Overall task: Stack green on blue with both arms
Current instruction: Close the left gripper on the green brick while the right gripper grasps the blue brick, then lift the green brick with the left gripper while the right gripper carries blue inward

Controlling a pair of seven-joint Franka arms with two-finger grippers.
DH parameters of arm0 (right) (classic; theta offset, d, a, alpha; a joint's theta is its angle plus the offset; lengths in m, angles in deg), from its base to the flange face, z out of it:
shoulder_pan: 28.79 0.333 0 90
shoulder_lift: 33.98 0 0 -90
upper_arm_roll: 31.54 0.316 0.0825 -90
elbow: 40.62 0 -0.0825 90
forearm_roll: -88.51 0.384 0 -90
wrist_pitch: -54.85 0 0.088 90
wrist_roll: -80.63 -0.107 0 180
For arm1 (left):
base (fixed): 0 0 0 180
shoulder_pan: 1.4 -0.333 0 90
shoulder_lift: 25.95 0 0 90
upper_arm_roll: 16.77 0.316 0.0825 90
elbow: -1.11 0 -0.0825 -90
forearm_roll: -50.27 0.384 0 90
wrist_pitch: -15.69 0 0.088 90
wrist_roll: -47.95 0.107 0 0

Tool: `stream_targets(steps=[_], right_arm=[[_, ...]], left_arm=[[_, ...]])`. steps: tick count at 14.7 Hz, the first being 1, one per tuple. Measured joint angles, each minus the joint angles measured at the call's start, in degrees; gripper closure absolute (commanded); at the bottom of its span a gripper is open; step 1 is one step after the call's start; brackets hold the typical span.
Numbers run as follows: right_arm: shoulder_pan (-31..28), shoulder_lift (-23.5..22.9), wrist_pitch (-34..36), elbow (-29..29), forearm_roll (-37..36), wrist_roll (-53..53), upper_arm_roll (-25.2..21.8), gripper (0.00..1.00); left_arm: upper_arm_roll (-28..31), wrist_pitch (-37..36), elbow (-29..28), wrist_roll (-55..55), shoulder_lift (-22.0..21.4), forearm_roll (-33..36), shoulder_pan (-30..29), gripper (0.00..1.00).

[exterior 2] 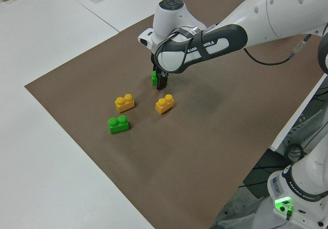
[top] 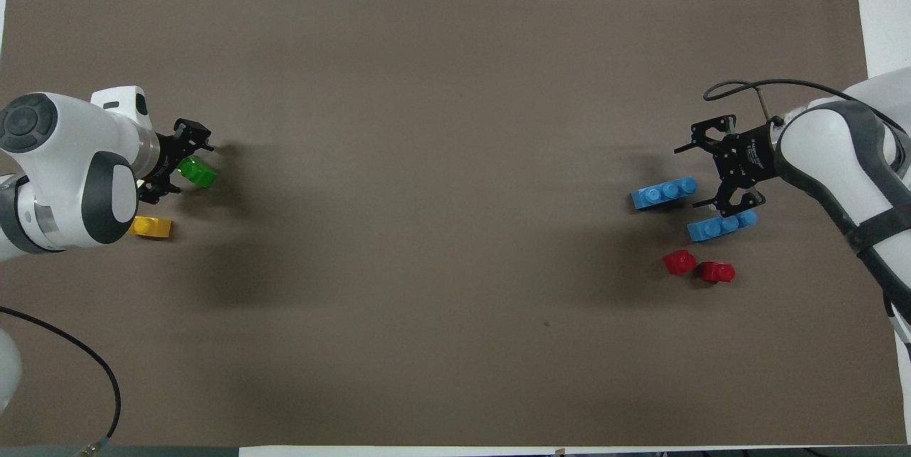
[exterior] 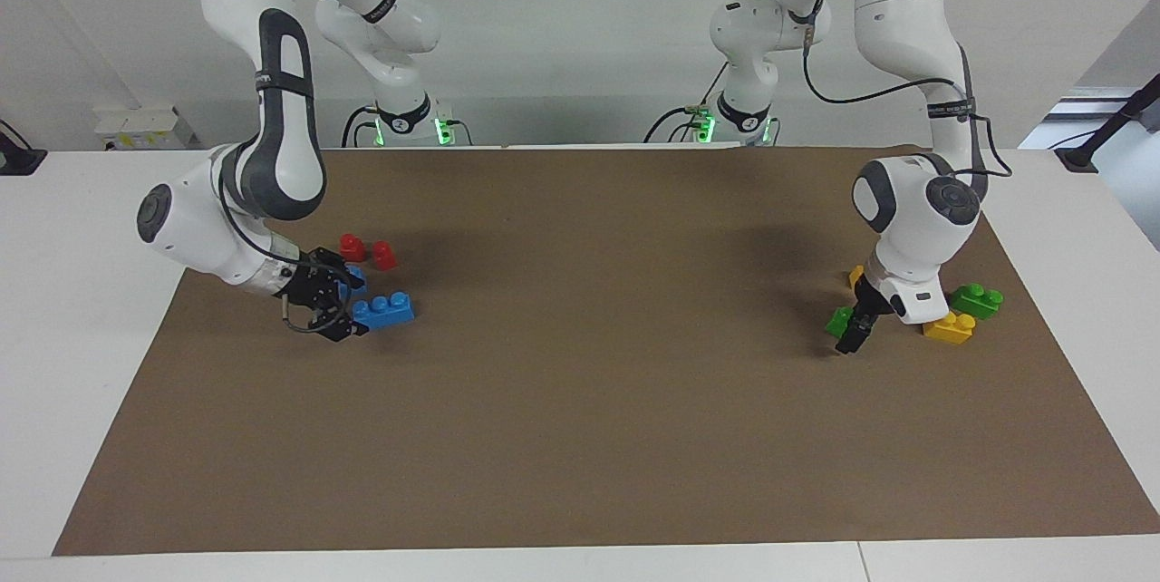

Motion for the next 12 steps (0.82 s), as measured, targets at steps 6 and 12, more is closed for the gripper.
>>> stream_targets(steps=[6,12], right_arm=[[-0.35,-1.71,-1.69,0.8,0.0,2.17,-0.02,0.01],[-0.61,-2.05,-3.2,2.33,0.07,2.55,-0.03,0.28]], left_arm=[[0.49,-1.47,1.6,-0.5,-0.14,1.17,-0.03,0.0],[0.51,-1.43,1.59,-2.35,-0.15,1.25,-0.03,0.5]])
